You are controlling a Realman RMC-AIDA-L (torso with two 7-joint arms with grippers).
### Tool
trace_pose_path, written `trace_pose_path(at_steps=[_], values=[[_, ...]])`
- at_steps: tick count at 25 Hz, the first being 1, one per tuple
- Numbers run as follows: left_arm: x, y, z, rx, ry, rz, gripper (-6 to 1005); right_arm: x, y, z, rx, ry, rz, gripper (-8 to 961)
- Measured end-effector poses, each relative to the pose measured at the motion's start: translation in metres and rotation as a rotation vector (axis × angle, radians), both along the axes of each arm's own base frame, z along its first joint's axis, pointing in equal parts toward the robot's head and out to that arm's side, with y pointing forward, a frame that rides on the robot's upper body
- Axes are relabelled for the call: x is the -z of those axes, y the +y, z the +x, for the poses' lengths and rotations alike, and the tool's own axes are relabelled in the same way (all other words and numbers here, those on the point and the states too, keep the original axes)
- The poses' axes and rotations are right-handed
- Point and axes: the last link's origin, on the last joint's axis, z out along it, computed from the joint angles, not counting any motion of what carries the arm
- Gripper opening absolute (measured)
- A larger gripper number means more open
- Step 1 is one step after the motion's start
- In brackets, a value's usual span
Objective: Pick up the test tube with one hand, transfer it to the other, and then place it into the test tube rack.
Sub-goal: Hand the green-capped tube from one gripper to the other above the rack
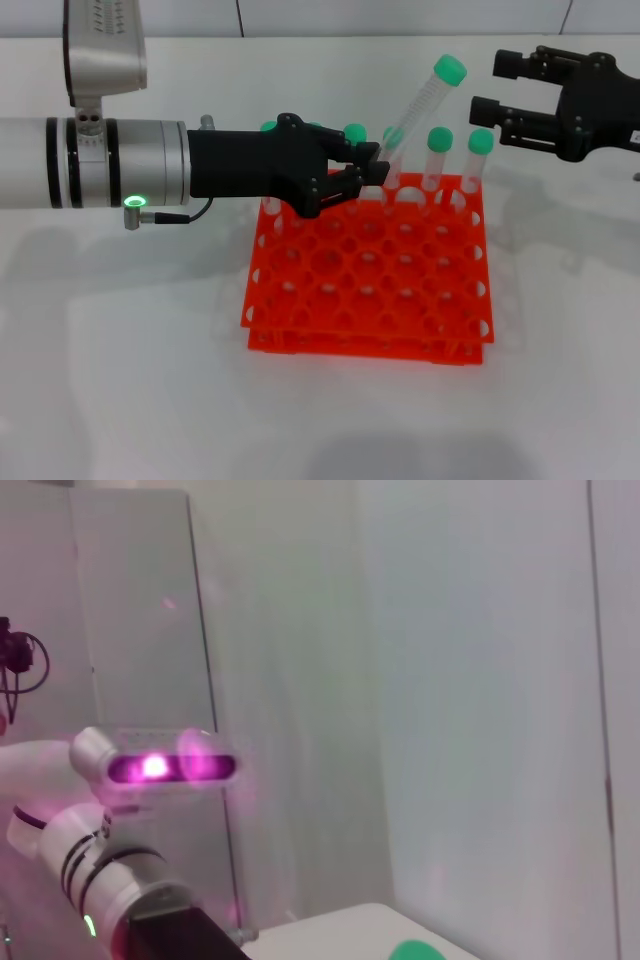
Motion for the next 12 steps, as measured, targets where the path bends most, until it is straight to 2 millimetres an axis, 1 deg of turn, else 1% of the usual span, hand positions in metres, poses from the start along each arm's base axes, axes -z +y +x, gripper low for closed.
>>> trace_pose_path(at_steps=[12], values=[[0.0020, -0.0016, -0.0001, 0.005, 0.006, -0.009, 191, 0.0059, 0.0004, -0.0089, -0.026, 0.012, -0.018, 675]])
